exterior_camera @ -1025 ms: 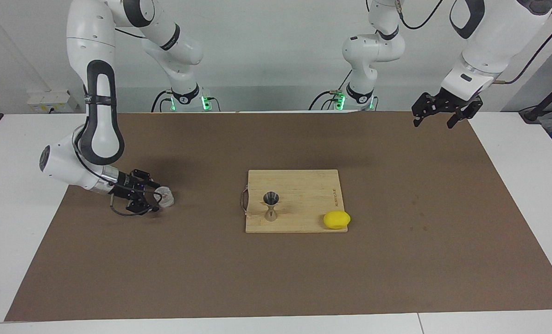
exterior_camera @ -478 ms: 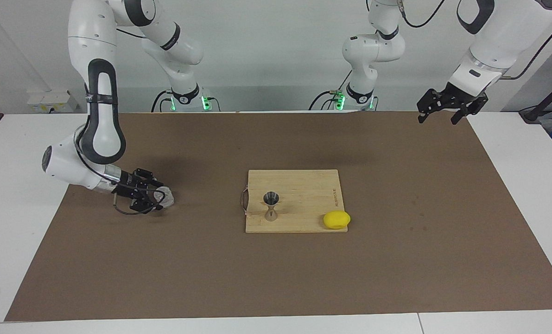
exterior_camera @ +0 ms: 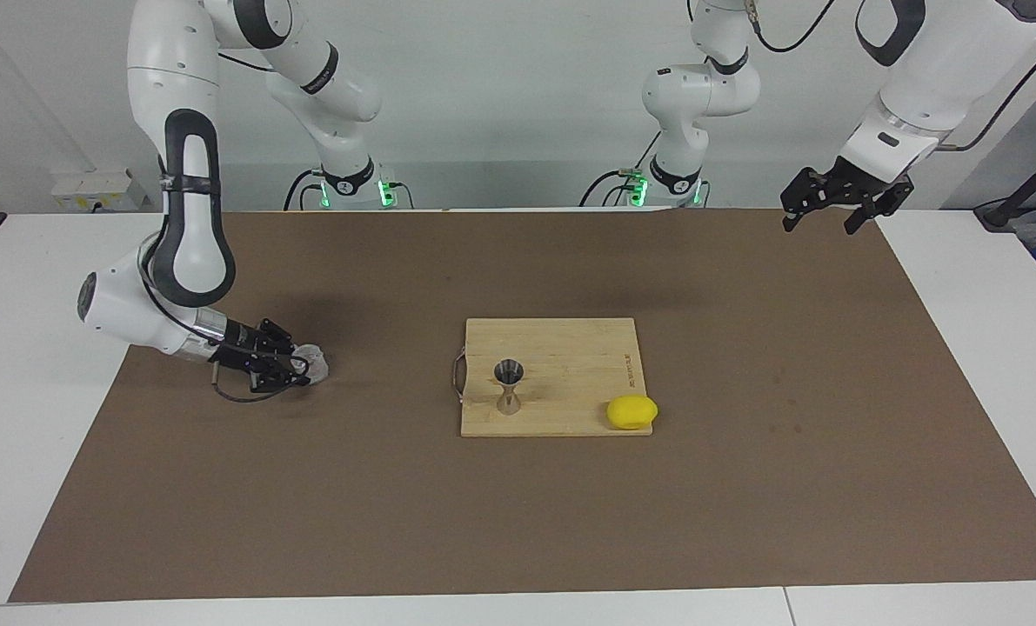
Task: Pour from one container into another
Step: 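Close the right gripper around the clear glass cup, then lift the glass cup and carry it above the dark cup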
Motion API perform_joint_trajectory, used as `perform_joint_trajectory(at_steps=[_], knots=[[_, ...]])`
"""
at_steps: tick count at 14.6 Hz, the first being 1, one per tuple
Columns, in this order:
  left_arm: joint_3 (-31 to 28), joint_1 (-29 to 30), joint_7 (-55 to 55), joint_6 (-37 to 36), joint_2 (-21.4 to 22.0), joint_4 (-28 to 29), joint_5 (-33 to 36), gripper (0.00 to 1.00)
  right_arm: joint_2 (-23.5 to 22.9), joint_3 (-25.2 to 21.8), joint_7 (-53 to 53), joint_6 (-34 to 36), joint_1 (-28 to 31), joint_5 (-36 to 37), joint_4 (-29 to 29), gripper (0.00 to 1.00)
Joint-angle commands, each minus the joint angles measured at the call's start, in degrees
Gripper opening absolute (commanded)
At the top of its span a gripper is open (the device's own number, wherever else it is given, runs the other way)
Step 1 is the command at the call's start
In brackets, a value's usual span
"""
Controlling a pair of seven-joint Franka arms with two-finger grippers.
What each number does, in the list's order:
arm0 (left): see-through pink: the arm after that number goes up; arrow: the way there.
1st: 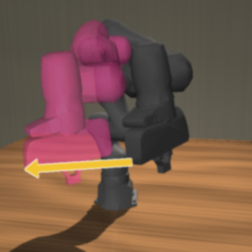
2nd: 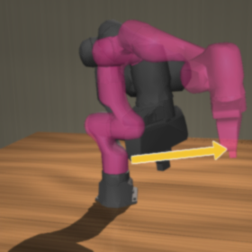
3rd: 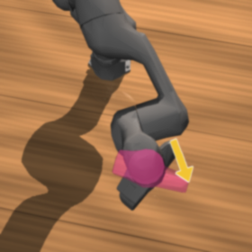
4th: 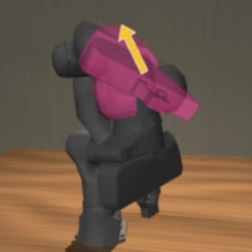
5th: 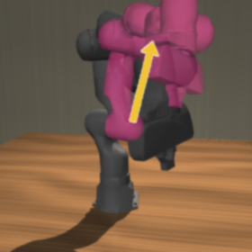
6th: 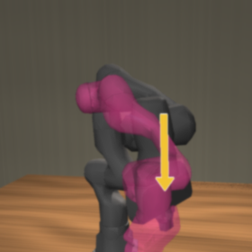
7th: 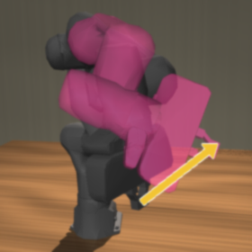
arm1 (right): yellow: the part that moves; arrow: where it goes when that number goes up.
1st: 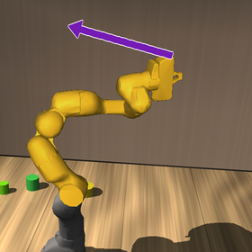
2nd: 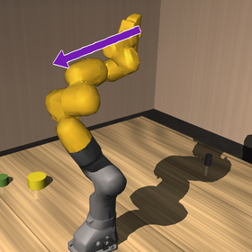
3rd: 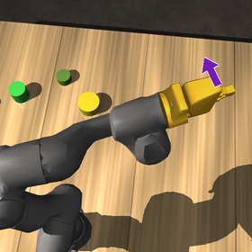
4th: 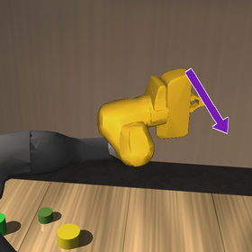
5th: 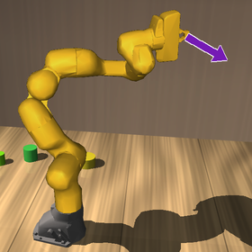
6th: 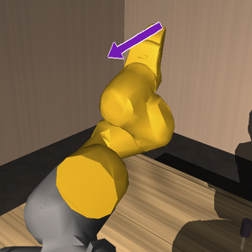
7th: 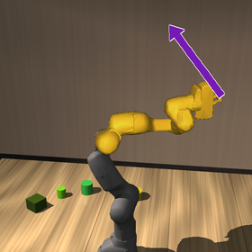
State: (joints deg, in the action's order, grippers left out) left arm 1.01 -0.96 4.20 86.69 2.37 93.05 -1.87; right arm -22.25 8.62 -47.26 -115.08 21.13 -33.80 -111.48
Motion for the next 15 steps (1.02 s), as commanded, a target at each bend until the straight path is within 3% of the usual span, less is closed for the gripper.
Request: perform_joint_trajectory(at_steps=[1, 4, 12, 15], knots=[[0.13, 0.43, -0.07, -0.47, 1.58, 1.43, -0.68, 1.00, 1.77, 0.61, -0.72, 0.03, 0.05, -2.06, -0.23, 0.00], [0.13, 0.52, -0.07, -0.47, 1.58, 1.52, -0.68, 1.00, 2.47, 1.84, -5.11, -0.32, -0.73, -2.50, 0.91, 0.00], [0.13, 0.43, -0.07, -0.47, 1.58, 1.52, -0.68, 1.00, 3.01, 1.76, -26.90, -3.57, -10.40, -2.24, 8.29, 0.00], [0.13, 0.52, -0.07, -0.47, 1.58, 1.52, -0.68, 1.00, 1.96, 1.67, -35.15, -3.66, -13.82, -1.18, 13.64, 0.00]])
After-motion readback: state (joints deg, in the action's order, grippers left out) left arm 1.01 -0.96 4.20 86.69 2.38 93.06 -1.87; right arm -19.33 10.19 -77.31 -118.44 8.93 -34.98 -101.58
